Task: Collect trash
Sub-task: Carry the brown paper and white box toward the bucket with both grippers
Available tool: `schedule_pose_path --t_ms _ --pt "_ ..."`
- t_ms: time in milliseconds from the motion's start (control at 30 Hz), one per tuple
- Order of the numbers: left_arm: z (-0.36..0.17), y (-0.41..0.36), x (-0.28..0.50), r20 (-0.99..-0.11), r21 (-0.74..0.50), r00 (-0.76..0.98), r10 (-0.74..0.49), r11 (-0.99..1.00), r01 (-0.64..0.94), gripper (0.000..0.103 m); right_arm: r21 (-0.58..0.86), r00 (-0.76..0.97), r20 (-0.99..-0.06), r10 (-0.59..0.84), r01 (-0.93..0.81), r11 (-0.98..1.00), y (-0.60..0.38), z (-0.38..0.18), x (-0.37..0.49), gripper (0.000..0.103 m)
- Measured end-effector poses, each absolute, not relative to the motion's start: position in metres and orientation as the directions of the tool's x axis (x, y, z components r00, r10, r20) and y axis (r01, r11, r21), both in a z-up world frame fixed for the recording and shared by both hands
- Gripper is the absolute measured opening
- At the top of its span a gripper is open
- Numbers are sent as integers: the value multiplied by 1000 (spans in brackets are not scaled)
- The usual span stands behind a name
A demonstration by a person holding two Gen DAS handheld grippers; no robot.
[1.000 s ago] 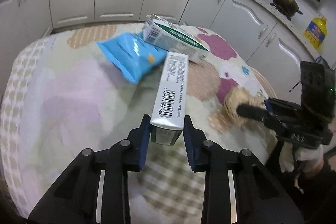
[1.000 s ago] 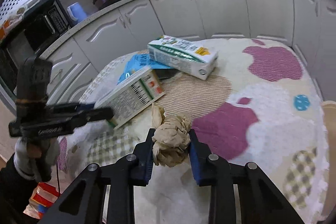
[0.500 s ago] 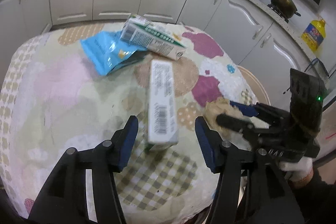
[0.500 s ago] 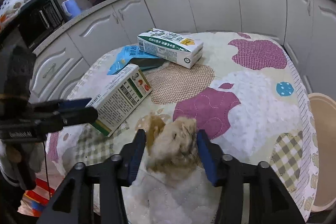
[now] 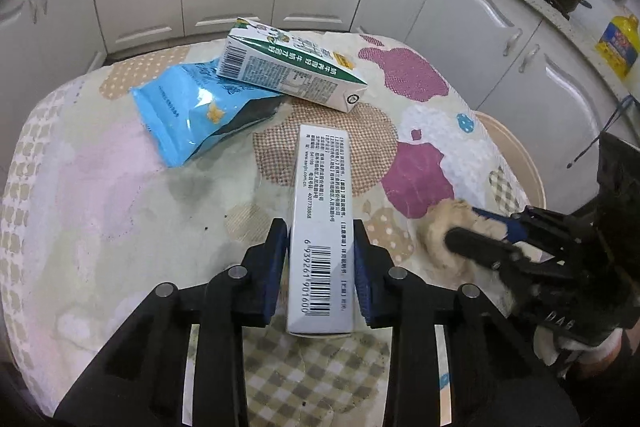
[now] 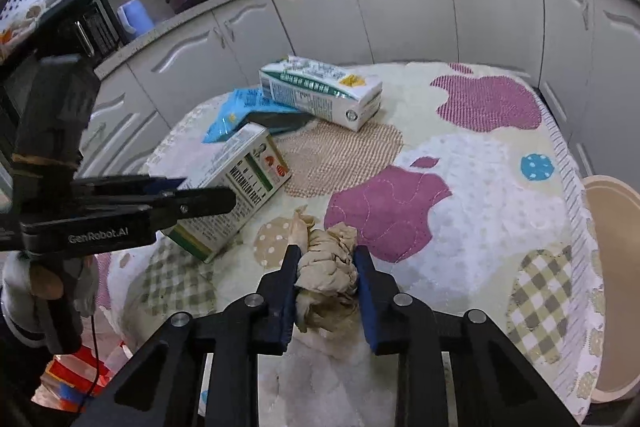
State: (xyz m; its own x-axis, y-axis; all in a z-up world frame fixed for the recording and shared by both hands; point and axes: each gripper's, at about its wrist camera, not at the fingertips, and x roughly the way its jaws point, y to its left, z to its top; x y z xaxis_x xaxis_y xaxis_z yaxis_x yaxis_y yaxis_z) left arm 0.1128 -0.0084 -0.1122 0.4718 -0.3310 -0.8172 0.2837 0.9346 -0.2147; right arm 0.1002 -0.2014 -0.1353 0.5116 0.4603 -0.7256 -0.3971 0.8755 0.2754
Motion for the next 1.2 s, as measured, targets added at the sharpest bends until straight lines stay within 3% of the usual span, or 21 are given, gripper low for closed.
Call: schedule_pose_path --t_ms 333,1200 --pt "-84 -22 96 -764 -242 523 -377 920 309 25 292 579 -664 473 -382 877 -224 -104 84 25" --pt "-61 -153 91 -726 -181 516 -454 850 494 25 285 709 -630 318 -170 943 -336 -79 56 25"
